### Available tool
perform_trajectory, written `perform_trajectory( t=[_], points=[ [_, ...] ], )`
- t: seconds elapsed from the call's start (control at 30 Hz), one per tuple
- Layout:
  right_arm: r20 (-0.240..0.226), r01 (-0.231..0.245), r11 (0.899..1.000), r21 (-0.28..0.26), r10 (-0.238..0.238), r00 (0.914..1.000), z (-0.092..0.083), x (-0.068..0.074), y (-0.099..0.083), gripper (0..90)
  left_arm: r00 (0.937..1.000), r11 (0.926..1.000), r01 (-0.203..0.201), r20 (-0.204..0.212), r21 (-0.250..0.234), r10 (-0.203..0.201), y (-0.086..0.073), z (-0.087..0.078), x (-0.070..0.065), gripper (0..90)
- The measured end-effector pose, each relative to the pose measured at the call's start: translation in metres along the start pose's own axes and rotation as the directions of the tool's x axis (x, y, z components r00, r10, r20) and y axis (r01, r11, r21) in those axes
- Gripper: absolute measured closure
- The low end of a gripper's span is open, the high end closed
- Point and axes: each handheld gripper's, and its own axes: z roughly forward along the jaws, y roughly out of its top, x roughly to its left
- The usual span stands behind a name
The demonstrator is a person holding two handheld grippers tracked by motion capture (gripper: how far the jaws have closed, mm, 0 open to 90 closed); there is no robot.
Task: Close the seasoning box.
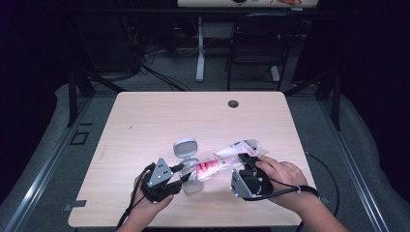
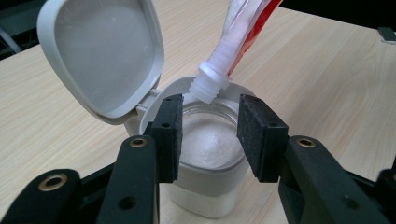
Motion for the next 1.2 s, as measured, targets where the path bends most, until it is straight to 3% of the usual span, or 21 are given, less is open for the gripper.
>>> perform_trajectory(
  t=[0.23,0.67,1.0,1.2],
  points=[
    [0.003,-0.024,0.999,-0.022,0.024,0.9997,-0.002,-0.002,-0.002,87.8,0.9997,0.9999,0.006,0.024,0.010,-0.006,0.000,0.005,-0.001,65.3],
    [-0.020,-0.046,0.998,-0.034,0.045,0.9988,-0.004,-0.003,-0.001,87.9,0.9997,0.9997,0.014,0.022,-0.020,-0.013,0.002,0.001,0.000,68.7],
    [-0.039,-0.137,0.989,-0.057,0.135,0.9902,0.000,0.004,-0.009,88.2,0.9994,0.9990,0.026,0.022,-0.036,-0.025,0.006,-0.006,0.005,70.7],
    [-0.067,-0.204,0.976,-0.073,0.200,0.9776,0.005,0.011,-0.014,88.2,0.9996,0.9991,0.024,0.016,-0.036,-0.023,0.008,-0.007,0.008,70.7]
  ],
)
